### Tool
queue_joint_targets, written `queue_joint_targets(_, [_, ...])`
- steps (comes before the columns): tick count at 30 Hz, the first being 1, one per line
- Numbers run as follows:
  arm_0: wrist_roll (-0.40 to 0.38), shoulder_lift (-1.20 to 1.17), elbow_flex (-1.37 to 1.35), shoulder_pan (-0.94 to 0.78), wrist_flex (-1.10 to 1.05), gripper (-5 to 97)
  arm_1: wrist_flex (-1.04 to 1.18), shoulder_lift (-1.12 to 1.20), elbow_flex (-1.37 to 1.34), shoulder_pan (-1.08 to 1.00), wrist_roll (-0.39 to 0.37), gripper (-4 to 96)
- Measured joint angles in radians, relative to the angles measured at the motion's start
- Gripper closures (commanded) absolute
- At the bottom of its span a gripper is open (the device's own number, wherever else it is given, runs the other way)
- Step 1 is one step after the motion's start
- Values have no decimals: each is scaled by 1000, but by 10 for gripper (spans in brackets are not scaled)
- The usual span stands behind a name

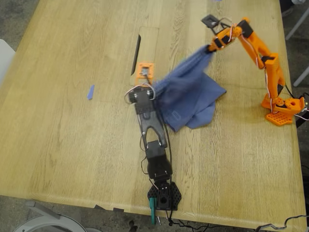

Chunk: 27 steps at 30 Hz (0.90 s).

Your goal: Fold a T-shirt

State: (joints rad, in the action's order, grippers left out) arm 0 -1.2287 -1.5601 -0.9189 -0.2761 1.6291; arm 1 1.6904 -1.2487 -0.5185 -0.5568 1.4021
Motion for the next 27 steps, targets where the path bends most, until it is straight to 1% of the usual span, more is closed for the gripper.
queue_joint_targets(6, [-18,-31,0,8,46,919,-38,-129,-219,25,-6,911])
queue_joint_targets(10, [-40,-48,-37,57,37,919,-48,-166,-304,55,-17,911])
queue_joint_targets(16, [-49,-58,-43,126,15,919,-17,-245,-414,101,-21,911])
queue_joint_targets(18, [-60,-61,-43,164,15,919,-14,-278,-460,117,-21,911])
queue_joint_targets(21, [-55,-69,-43,245,15,919,-11,-321,-528,137,-25,911])
queue_joint_targets(27, [-106,-109,-58,459,35,919,-12,-420,-693,193,-35,911])
